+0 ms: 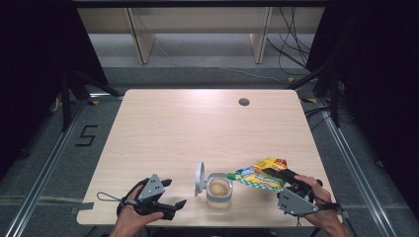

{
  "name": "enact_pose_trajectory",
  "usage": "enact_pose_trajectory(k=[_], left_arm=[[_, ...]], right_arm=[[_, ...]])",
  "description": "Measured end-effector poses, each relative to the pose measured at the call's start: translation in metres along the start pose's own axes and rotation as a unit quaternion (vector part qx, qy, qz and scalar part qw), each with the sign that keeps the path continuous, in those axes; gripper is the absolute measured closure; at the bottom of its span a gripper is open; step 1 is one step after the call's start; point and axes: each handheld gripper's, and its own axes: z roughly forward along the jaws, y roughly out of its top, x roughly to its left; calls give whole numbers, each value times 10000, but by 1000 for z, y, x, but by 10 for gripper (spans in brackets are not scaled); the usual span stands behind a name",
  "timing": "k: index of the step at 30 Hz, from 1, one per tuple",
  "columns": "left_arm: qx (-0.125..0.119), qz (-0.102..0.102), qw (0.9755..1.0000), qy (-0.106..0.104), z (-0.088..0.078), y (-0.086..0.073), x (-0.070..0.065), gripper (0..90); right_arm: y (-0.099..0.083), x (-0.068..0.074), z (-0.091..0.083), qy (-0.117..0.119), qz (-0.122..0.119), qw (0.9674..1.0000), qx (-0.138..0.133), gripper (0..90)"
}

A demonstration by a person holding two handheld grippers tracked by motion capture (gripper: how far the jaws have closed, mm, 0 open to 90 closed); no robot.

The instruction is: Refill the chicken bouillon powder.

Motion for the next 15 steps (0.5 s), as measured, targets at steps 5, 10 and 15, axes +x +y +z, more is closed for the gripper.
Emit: enact_pose_trajectory(k=[5, 10, 15], left_arm=[[-21, 24, 10000, -10, 1, 0, 0, 160], [-23, 13, 10000, -14, 1, 0, 0, 160], [-33, 27, 10000, -6, 1, 0, 0, 160]], right_arm=[[-10, 3, 2, 83, 643, 9978, -135, 715], [-19, 7, 6, 160, 1201, 9920, -358, 728], [-26, 7, 12, 206, 1511, 9872, -463, 737]])
